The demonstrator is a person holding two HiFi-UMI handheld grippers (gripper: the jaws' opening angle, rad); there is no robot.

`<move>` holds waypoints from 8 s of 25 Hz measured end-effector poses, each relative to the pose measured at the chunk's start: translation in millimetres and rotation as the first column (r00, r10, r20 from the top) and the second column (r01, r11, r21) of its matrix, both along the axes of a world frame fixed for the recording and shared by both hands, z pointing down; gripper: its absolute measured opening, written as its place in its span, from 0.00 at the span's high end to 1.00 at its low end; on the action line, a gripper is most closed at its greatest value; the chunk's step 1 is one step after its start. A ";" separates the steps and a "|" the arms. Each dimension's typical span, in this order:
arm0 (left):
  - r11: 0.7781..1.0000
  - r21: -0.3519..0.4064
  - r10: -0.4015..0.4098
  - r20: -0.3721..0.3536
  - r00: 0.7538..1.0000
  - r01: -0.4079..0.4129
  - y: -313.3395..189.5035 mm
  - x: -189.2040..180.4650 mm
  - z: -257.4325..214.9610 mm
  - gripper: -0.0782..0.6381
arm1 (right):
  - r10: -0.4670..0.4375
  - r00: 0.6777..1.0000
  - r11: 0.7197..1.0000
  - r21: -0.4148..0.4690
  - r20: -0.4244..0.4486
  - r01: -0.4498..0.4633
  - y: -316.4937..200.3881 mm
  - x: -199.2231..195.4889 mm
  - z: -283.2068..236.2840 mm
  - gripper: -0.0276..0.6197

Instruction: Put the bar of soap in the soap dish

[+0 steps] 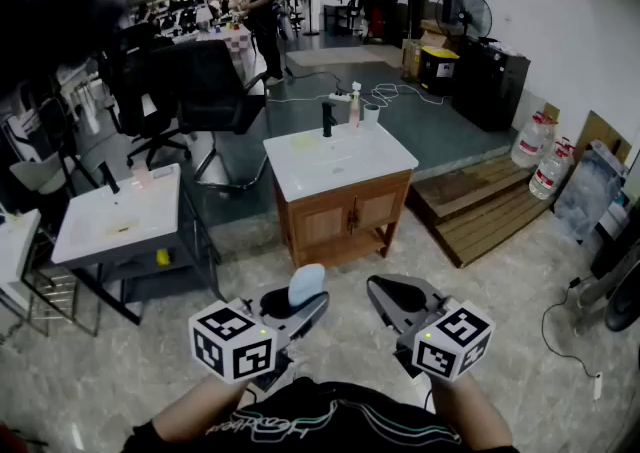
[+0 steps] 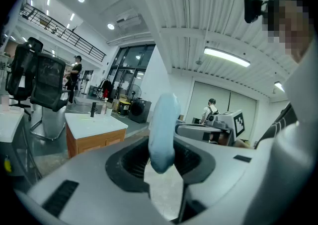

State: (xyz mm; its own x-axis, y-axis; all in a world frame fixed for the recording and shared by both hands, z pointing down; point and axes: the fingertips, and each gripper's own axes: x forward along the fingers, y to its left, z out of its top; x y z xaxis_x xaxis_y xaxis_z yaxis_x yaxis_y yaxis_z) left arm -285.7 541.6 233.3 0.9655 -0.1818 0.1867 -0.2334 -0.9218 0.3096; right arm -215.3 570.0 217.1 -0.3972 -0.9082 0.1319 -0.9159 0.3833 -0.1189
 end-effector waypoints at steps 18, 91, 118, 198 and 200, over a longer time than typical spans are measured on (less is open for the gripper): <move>0.998 -0.023 0.061 -0.019 0.998 -0.062 -51.3 37.2 21.8 0.69 | 0.021 0.997 1.000 -0.004 0.073 -0.021 -44.9 36.2 22.9 0.92; 0.910 -0.239 -0.293 0.211 0.933 0.340 -754.6 348.6 198.9 0.69 | -0.200 0.951 0.885 -0.372 0.237 0.279 -754.5 388.7 207.0 0.92; 0.880 -0.120 -0.361 0.463 0.810 0.460 -882.5 350.9 290.8 0.69 | -0.242 0.941 0.817 -0.474 0.236 0.329 -799.4 427.6 262.0 0.92; 0.960 -0.174 -0.228 -0.019 0.974 0.221 -723.6 318.9 137.7 0.86 | -0.229 0.923 0.936 -0.191 0.311 0.296 -735.9 321.7 156.9 0.92; 0.956 -0.187 -0.232 -0.015 0.973 0.225 -724.2 320.3 141.8 0.86 | -0.219 0.922 0.935 -0.203 0.319 0.292 -734.2 323.4 161.2 0.92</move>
State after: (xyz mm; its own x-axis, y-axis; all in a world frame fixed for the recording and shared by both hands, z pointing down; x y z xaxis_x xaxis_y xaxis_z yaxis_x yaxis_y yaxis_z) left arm 34.6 -182.6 375.1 0.9089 -0.3644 0.2026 -0.4166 -0.7719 0.4803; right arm 108.2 -164.1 378.3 -0.6652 -0.7248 0.1792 -0.7022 0.5257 -0.4802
